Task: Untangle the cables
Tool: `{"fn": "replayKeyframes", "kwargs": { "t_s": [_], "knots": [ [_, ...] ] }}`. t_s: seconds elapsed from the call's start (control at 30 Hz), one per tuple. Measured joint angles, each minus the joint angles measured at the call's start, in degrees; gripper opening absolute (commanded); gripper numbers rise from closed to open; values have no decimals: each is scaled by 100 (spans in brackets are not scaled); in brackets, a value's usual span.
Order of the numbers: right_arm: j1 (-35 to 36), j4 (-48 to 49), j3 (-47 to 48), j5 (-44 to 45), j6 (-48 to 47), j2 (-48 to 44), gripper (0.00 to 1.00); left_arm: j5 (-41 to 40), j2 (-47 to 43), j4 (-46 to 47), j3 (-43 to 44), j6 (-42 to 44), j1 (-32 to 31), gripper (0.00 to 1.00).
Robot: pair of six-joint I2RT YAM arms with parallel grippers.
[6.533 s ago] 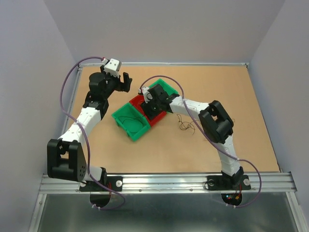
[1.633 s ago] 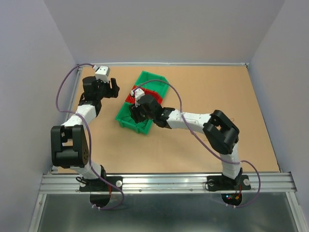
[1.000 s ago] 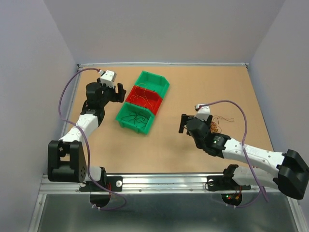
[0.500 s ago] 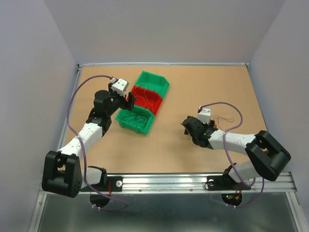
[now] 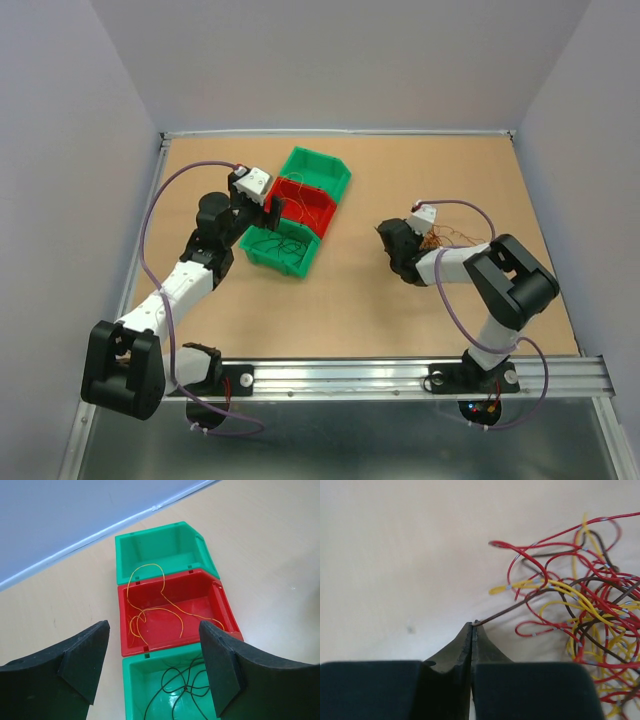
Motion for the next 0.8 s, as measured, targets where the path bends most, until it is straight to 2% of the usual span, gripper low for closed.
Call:
{"fn": "replayKeyframes", "kwargs": {
  "t_s": [0.07,0.2,0.27,0.37,0.5,0.67,0.8],
  "knots": [
    [2,310,2,-354,-214,31,0,7,4,24,0,37,-2,84],
    [131,623,-168,-1845,-824,-391,0,396,7,70,-70,216,-66,84],
    [201,645,-339,-2481,-975,-896,0,658,7,63,-164,354,-175,84],
    [306,778,-651,-3178,-1108,-2175,1,1016,7,39,-273,516,-369,85],
    [319,935,-984,-3440,-1189,-3696,1,1462,-7,33,-302,608,-564,89],
    [319,560,-1016,-3585,-1198,-4568,1,1746,-20,35,-260,597,-793,90],
    [319,299,-1016,-3615,-1196,-5034,1,1930,44,46,-50,592,-933,95]
  ]
}}
